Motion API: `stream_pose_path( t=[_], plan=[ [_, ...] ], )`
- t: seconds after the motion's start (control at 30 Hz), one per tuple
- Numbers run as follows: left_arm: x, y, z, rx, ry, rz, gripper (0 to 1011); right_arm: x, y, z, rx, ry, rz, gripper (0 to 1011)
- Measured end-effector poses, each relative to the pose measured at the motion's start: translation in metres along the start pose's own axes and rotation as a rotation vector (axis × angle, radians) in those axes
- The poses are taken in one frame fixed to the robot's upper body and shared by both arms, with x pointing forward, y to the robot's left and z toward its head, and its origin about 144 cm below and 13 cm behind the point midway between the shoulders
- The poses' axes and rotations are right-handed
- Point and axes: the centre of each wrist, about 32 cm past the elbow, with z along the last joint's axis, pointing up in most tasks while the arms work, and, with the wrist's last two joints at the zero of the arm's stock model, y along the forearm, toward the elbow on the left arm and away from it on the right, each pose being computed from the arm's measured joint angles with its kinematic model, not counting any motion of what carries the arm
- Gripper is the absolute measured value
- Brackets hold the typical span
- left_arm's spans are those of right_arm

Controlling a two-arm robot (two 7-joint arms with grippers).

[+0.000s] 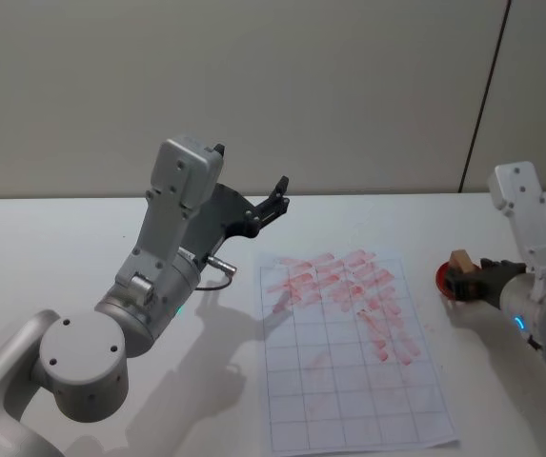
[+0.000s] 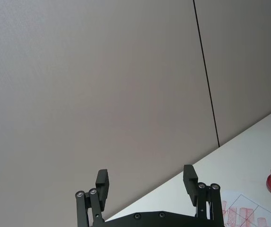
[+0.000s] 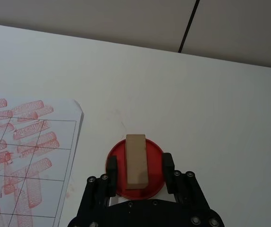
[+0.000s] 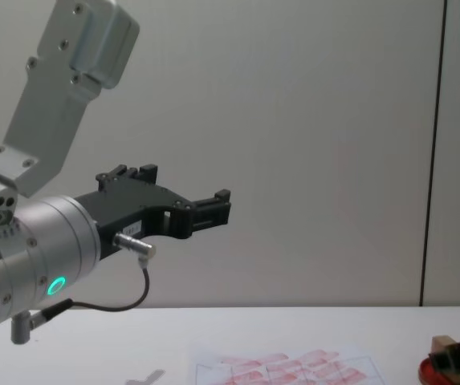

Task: Use the one hand to pick up the stamp and affix it onto the A4 paper.

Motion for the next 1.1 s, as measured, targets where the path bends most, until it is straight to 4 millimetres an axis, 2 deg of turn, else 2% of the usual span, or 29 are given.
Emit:
stream_pose_path(
  t=[0.03,0.27,0.37,0.4,0.57,0.8,1.1],
  plan=[
    [0.000,0.000,0.000,0.000,0.000,0.000,1001,0.000,0.000,0.000,0.002,-0.001,-0.001,545],
    [0.000,0.000,0.000,0.000,0.000,0.000,1001,0.001,-0.004,0.000,0.046,-0.018,-0.013,777],
    [0.000,0.000,0.000,0.000,0.000,0.000,1002,0.003,-0.006,0.000,0.075,-0.027,-0.020,830],
    [0.000,0.000,0.000,0.000,0.000,0.000,1002,0.003,-0.007,0.000,0.082,-0.030,-0.022,890],
    [0.000,0.000,0.000,0.000,0.000,0.000,1002,0.006,-0.013,0.000,0.148,-0.049,-0.032,1001],
    [0.000,0.000,0.000,0.000,0.000,0.000,1001,0.013,-0.019,-0.003,0.229,-0.073,-0.041,1001],
    [0.000,0.000,0.000,0.000,0.000,0.000,1001,0.032,-0.026,-0.015,0.375,-0.117,-0.048,1001]
  ],
)
